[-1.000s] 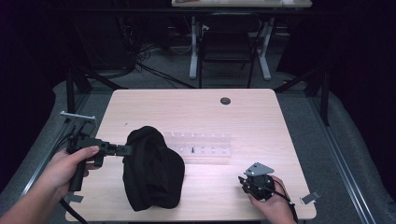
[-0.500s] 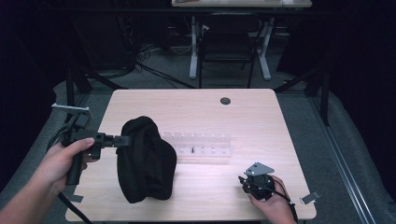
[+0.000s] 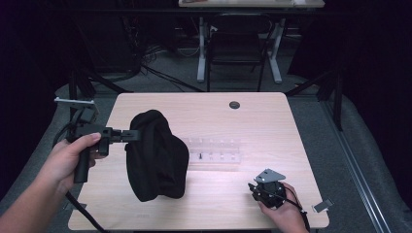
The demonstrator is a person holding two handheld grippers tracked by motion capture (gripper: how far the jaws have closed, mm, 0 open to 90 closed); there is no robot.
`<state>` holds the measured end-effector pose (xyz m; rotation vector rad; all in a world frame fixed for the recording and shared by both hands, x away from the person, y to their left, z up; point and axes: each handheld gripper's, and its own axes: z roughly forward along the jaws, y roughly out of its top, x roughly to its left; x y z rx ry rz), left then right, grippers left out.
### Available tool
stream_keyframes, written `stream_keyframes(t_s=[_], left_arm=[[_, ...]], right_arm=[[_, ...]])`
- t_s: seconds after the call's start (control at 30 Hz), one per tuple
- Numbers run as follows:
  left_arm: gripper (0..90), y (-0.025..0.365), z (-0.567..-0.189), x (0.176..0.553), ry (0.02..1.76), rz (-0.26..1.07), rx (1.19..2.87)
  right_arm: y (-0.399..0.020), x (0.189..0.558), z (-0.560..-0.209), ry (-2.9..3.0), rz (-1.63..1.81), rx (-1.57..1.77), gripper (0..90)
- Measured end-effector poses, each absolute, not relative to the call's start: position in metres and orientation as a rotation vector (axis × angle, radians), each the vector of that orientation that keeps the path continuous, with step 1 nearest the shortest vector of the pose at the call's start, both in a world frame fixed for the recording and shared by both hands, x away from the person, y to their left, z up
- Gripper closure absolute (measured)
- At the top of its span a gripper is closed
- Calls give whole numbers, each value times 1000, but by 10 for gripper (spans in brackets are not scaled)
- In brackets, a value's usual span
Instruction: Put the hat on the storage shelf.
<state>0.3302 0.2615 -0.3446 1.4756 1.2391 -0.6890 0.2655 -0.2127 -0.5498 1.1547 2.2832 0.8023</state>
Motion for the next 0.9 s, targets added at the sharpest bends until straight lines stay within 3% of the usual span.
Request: stream_keyframes(t_s=[0.9], left_arm=[[851, 244, -333, 370, 1264, -650, 1409]], right_arm=[[-213, 266, -550, 2290, 798, 1156, 663]])
